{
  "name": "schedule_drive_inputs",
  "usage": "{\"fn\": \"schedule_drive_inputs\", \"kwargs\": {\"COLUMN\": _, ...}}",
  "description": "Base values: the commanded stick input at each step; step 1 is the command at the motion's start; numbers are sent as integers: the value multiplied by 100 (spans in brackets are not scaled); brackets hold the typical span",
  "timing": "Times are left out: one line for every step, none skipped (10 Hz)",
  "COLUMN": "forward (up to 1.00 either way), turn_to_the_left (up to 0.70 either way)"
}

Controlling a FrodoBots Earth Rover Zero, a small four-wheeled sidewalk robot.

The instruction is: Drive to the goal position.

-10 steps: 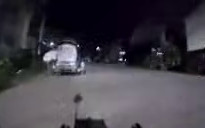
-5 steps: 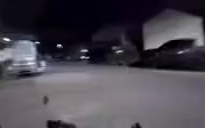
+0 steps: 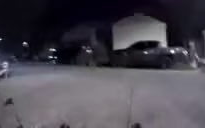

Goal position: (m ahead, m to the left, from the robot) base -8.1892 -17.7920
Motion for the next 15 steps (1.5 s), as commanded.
{"fn": "schedule_drive_inputs", "kwargs": {"forward": 0, "turn_to_the_left": -85}}
{"fn": "schedule_drive_inputs", "kwargs": {"forward": 0, "turn_to_the_left": -85}}
{"fn": "schedule_drive_inputs", "kwargs": {"forward": 0, "turn_to_the_left": -85}}
{"fn": "schedule_drive_inputs", "kwargs": {"forward": 0, "turn_to_the_left": -85}}
{"fn": "schedule_drive_inputs", "kwargs": {"forward": 0, "turn_to_the_left": -85}}
{"fn": "schedule_drive_inputs", "kwargs": {"forward": 0, "turn_to_the_left": -85}}
{"fn": "schedule_drive_inputs", "kwargs": {"forward": 0, "turn_to_the_left": -85}}
{"fn": "schedule_drive_inputs", "kwargs": {"forward": 0, "turn_to_the_left": -85}}
{"fn": "schedule_drive_inputs", "kwargs": {"forward": 0, "turn_to_the_left": -85}}
{"fn": "schedule_drive_inputs", "kwargs": {"forward": 0, "turn_to_the_left": -85}}
{"fn": "schedule_drive_inputs", "kwargs": {"forward": 0, "turn_to_the_left": -85}}
{"fn": "schedule_drive_inputs", "kwargs": {"forward": 0, "turn_to_the_left": -85}}
{"fn": "schedule_drive_inputs", "kwargs": {"forward": 0, "turn_to_the_left": -85}}
{"fn": "schedule_drive_inputs", "kwargs": {"forward": 0, "turn_to_the_left": -85}}
{"fn": "schedule_drive_inputs", "kwargs": {"forward": 0, "turn_to_the_left": -85}}
